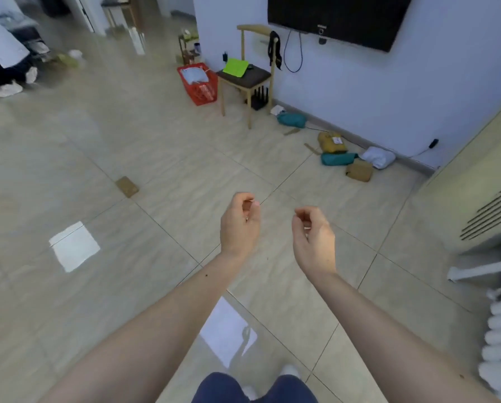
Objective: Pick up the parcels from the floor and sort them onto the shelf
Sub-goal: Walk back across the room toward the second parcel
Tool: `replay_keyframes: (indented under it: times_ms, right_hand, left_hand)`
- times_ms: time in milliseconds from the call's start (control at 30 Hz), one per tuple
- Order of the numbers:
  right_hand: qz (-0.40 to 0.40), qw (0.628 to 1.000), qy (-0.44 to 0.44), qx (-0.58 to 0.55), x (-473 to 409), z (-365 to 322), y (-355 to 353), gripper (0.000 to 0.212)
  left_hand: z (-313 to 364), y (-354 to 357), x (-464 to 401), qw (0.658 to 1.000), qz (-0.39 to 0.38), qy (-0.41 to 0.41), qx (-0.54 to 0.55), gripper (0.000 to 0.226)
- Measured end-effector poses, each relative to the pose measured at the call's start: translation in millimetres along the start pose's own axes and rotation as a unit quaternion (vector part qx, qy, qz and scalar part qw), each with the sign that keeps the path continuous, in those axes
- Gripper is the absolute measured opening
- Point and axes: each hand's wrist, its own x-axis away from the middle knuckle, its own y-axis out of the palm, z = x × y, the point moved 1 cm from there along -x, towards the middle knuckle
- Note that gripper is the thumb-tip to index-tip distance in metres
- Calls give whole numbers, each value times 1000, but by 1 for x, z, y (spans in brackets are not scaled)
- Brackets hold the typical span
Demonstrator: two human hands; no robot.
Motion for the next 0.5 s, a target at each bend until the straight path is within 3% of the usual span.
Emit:
replay_keyframes:
  times_ms: [500]
  right_hand:
    - [-187,978,-89,-14,-143,-73,215,17]
  left_hand:
    - [-86,-118,-175,977,158,-140,19,12]
